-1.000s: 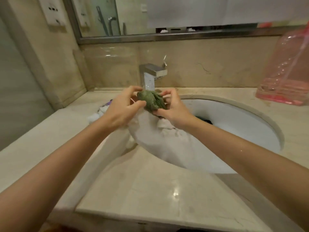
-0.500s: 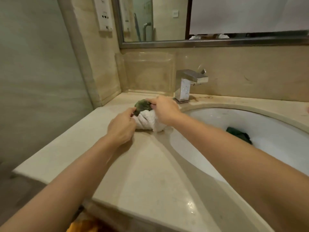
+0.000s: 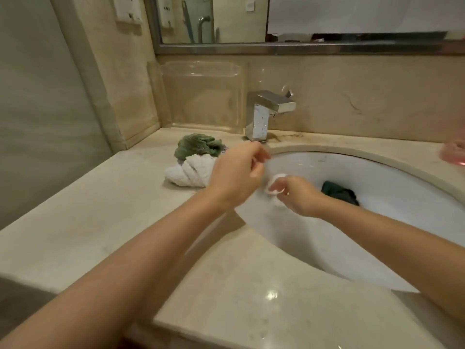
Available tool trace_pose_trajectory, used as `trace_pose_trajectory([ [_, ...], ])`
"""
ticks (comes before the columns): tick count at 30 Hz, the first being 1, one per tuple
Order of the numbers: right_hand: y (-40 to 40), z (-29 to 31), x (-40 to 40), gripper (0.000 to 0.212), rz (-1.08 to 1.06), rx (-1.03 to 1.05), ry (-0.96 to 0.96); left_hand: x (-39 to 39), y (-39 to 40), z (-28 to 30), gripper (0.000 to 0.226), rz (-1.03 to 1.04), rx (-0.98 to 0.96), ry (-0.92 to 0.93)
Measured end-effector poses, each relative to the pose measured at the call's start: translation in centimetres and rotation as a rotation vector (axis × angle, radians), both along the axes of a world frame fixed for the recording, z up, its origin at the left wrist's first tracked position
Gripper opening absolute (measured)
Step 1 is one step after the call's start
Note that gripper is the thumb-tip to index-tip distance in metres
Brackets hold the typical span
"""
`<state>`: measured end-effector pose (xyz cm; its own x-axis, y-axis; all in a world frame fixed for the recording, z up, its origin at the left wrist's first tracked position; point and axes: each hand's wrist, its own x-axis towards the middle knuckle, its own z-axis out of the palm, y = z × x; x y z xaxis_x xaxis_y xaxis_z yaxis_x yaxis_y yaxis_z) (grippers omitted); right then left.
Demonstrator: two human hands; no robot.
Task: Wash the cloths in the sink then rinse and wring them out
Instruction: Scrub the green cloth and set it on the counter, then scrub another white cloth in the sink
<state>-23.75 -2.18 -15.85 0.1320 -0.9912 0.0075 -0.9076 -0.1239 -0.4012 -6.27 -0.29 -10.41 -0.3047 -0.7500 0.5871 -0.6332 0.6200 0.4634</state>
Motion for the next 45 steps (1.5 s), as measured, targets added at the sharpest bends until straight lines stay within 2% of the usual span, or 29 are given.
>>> trace_pose_trajectory([
  [3,0.5,-1.0,-3.0,0.043,0.003,0.137,0.169,-4.0,-2.1,0.0,0.030,-0.049,0.366,-0.415],
  [5,0.3,-2.0,-3.9,0.064,-0.002,0.182,0.134,-6.1,-3.6,-1.1,0.033,-0.048,0.490,-0.642],
  [7,-0.2,-3.0,-4.2,0.082,-0.008,0.194,0.075,-7.0,-5.3,-3.0,0.031,-0.021,0.538,-0.731],
  [9,-1.0,-3.7,-4.3,0.089,-0.018,0.178,0.110,-6.7,-6.7,-4.4,0.027,-0.037,0.656,-0.694],
  [11,-1.5,-4.0,-4.5,0.088,-0.057,0.169,0.215,-6.2,-7.5,-5.0,0.024,-0.061,0.723,-0.608],
  [13,-1.7,-4.2,-4.8,0.078,-0.093,0.185,0.283,-6.0,-7.6,-5.2,0.020,-0.085,0.725,-0.544],
  [17,-1.6,-4.7,-5.6,0.036,-0.170,0.211,0.224,-6.6,-7.2,-5.5,0.054,-0.134,0.710,-0.576],
  [18,-1.6,-4.6,-5.9,0.026,-0.174,0.221,0.137,-6.7,-7.1,-5.5,0.065,-0.139,0.699,-0.586],
  [20,-1.6,-3.8,-6.8,0.014,-0.222,0.213,-0.177,-6.7,-6.7,-5.5,0.083,-0.162,0.684,-0.584],
  [23,-1.0,-1.7,-7.5,0.026,-0.330,0.186,-0.801,-6.9,-6.0,-5.4,0.097,-0.216,0.565,-0.614],
  [25,-0.4,-0.2,-7.6,0.030,-0.297,0.180,-1.157,-7.2,-5.7,-5.2,0.099,-0.248,0.509,-0.482],
  [27,0.1,0.9,-7.8,0.029,-0.300,0.169,-1.335,-7.7,-5.6,-4.8,0.093,-0.268,0.483,-0.245],
  [30,0.7,2.2,-8.5,0.024,-0.241,0.154,-1.453,-8.3,-5.2,-4.3,0.091,-0.349,0.578,0.041],
  [32,1.3,2.8,-8.7,0.035,-0.099,0.200,-1.402,-8.4,-4.7,-3.9,0.089,-0.405,0.707,0.188],
  [34,1.8,3.3,-9.0,0.043,0.021,0.209,-1.254,-8.1,-4.5,-3.4,0.064,-0.424,0.775,0.227],
  [36,2.2,3.7,-9.6,0.036,0.010,0.151,-1.126,-7.7,-4.5,-3.1,0.033,-0.449,0.809,0.225],
  [38,2.5,3.7,-10.1,0.021,-0.054,0.117,-0.909,-7.6,-4.6,-3.3,0.019,-0.417,0.826,0.289],
  [39,2.7,3.5,-10.5,0.008,-0.116,0.093,-0.729,-7.6,-4.7,-3.3,0.016,-0.376,0.781,0.311],
  [40,2.7,3.0,-10.8,0.009,-0.195,0.080,-0.564,-7.7,-4.7,-3.4,0.019,-0.328,0.705,0.298],
  [41,2.6,2.3,-11.2,0.020,-0.269,0.091,-0.443,-7.8,-4.8,-3.4,0.022,-0.277,0.621,0.264],
  [43,2.7,1.3,-11.1,0.027,-0.328,0.161,-0.404,-7.9,-4.8,-3.3,0.025,-0.204,0.513,0.143],
  [45,2.7,0.9,-11.0,0.025,-0.318,0.144,-0.533,-7.9,-4.7,-3.4,0.036,-0.219,0.541,0.080],
])
